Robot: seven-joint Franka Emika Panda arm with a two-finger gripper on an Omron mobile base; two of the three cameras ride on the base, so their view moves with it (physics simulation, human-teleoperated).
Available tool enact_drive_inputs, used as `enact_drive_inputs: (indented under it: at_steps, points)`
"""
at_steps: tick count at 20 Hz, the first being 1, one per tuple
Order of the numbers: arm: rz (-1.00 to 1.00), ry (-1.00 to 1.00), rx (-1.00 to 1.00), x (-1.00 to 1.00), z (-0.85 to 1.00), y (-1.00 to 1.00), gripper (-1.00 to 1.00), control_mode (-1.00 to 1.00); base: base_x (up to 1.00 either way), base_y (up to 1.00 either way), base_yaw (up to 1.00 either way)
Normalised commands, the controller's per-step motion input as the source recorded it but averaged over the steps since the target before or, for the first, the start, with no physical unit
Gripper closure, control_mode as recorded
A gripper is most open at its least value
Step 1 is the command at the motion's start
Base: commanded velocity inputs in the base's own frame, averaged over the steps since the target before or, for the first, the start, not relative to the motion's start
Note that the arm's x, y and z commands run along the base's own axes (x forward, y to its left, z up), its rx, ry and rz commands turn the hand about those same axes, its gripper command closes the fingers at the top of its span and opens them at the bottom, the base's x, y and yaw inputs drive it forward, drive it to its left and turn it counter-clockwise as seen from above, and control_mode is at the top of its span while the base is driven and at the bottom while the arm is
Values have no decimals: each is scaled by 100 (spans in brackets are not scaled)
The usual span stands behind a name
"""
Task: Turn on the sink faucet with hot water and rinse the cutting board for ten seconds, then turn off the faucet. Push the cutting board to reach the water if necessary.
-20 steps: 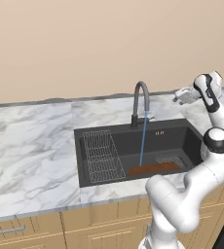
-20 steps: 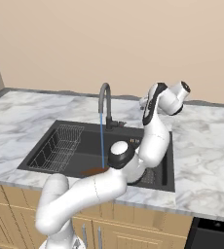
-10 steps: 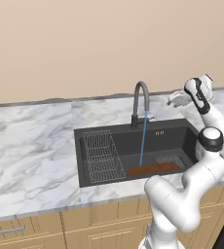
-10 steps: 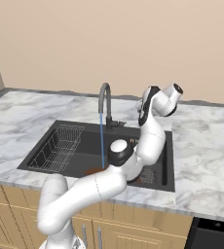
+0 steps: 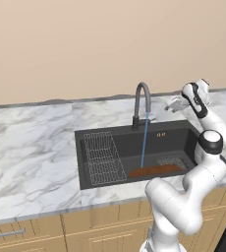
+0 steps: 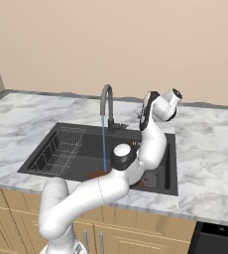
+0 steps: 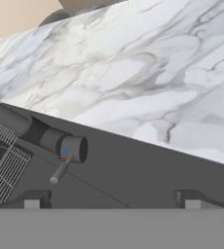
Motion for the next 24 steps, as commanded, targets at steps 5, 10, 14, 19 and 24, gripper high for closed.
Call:
enact_drive_inputs:
  at_steps: [5, 10, 14, 19, 24]
  points:
    - [0, 0, -1, 1, -15, 23, -100, -100, 0, 0, 0]
    - [0, 0, 0, 5, -3, 16, -100, -100, 0, 0, 0]
    - [0, 0, 0, 10, -3, 8, -100, -100, 0, 0, 0]
    - [0, 0, 0, 6, 0, 2, -100, -100, 0, 0, 0]
    - [0, 0, 0, 0, 0, 0, -100, -100, 0, 0, 0]
